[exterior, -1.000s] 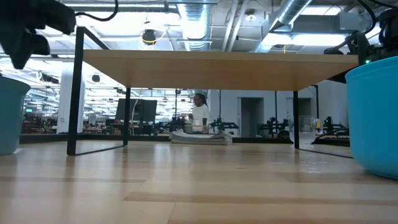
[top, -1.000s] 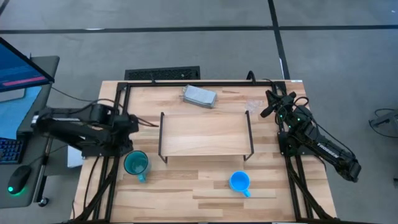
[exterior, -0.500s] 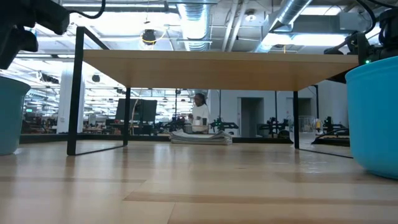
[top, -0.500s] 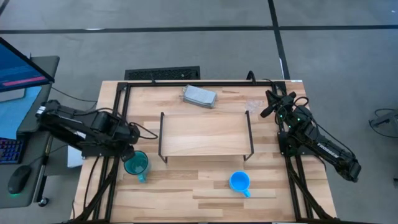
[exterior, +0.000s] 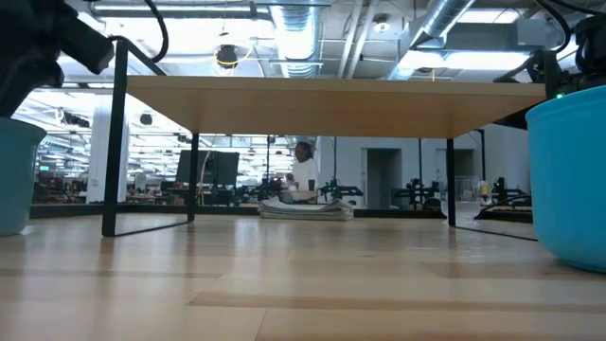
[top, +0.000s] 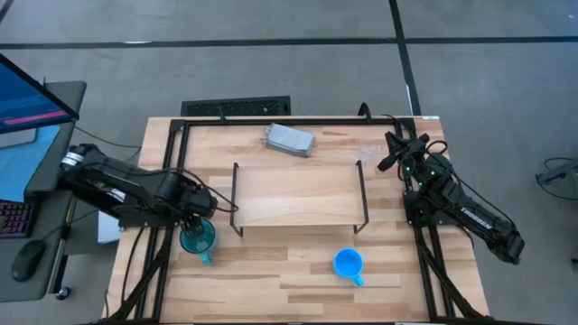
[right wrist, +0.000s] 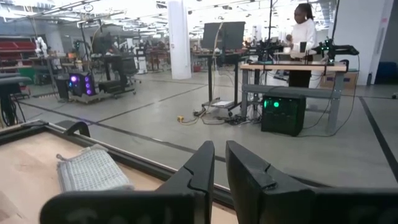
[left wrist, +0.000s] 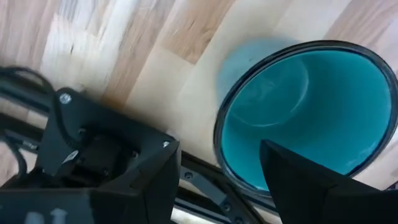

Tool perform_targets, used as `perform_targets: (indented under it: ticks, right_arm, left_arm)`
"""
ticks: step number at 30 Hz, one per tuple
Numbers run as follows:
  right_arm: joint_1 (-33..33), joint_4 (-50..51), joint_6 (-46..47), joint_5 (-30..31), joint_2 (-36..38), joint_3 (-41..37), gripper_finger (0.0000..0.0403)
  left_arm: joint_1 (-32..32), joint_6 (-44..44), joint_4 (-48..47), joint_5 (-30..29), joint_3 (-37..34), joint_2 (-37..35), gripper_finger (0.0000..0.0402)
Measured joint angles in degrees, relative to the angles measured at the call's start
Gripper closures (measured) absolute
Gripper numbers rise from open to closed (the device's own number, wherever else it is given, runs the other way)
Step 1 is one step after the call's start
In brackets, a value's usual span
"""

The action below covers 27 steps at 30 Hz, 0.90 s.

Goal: Stack small to large cups/mugs on shelf
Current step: Put the blue mug on the shelf

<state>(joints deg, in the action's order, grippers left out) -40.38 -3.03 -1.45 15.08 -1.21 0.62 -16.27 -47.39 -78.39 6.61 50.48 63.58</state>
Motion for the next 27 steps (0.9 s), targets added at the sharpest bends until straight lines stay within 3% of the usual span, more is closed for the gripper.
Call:
perform_targets:
  ticks: [9,22,27]
  right_arm:
    - [0.0,0.0,0.0,0.0,0.0,0.0,0.0340]
    - [0.0,0.1,0.0,0.0,0.0,0.0,0.0340]
    - [0.0,0.1,0.0,0.0,0.0,0.0,0.0340]
  left_arm:
    - [-1.3,-0.3,1.8,-1.5,-0.4,0.6,0.0191]
    - [-1.4,-0.8,11.1,1.9,-8.3,0.5,0.0192]
    - [-1.4,-0.3,11.0,1.3,-8.4,0.5,0.0223]
